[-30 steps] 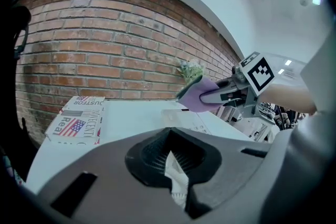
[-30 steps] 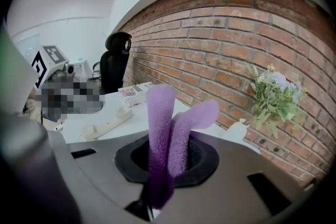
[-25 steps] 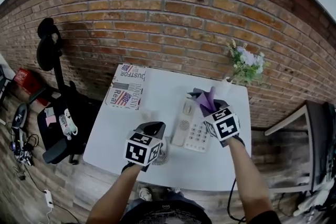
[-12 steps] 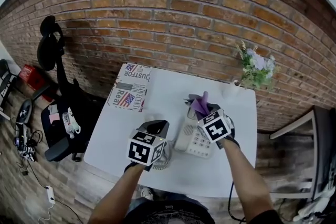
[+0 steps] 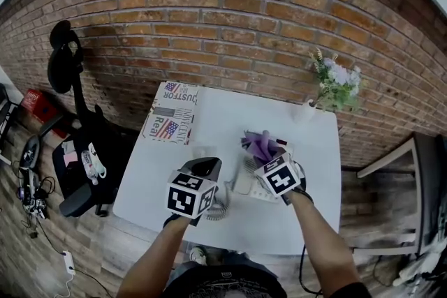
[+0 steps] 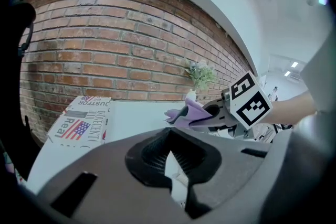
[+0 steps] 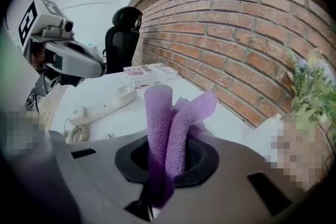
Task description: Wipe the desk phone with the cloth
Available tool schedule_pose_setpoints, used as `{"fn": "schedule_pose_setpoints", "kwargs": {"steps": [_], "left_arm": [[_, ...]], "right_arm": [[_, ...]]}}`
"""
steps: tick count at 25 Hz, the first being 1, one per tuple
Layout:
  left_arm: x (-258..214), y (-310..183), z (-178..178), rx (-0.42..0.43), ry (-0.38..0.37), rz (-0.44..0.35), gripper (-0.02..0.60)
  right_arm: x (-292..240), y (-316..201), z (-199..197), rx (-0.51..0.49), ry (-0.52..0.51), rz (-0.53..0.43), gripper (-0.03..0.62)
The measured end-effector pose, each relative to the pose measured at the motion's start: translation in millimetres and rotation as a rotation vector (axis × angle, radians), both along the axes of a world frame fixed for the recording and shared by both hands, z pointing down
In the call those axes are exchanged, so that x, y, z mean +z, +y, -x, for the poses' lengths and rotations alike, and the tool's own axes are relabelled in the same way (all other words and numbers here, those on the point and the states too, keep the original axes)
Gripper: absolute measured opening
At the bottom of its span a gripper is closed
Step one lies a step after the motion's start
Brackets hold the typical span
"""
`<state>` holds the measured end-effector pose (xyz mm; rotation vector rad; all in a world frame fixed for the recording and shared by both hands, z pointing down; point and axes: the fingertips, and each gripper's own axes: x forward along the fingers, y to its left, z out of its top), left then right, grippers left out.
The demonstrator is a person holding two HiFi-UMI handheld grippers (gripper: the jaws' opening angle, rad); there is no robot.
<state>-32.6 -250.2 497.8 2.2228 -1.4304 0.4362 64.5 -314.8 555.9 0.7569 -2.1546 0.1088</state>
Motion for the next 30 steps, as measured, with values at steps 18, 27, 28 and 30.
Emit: {"fn": "schedule_pose_setpoints", "kwargs": {"steps": [18,27,28,30], "left_arm": [[-4,39,15,0.072,0.017,-0.018,0.005],[-1,55,23,0.118,0.023,-0.016,0.005],[-1,56,23,0.124,0.024,-0.016,0.005],[-1,59,24,0.136,0.026,-0.017,0.006]], "right_arm": [[21,72,7,0.074,0.006,0.050,0.049],[35,103,10,0.120,-0.013,0.071,0.049],[36,107,11,0.124,-0.016,0.075,0.049],[38,114,11,0.134,-0.010,0.087,0.049]]}}
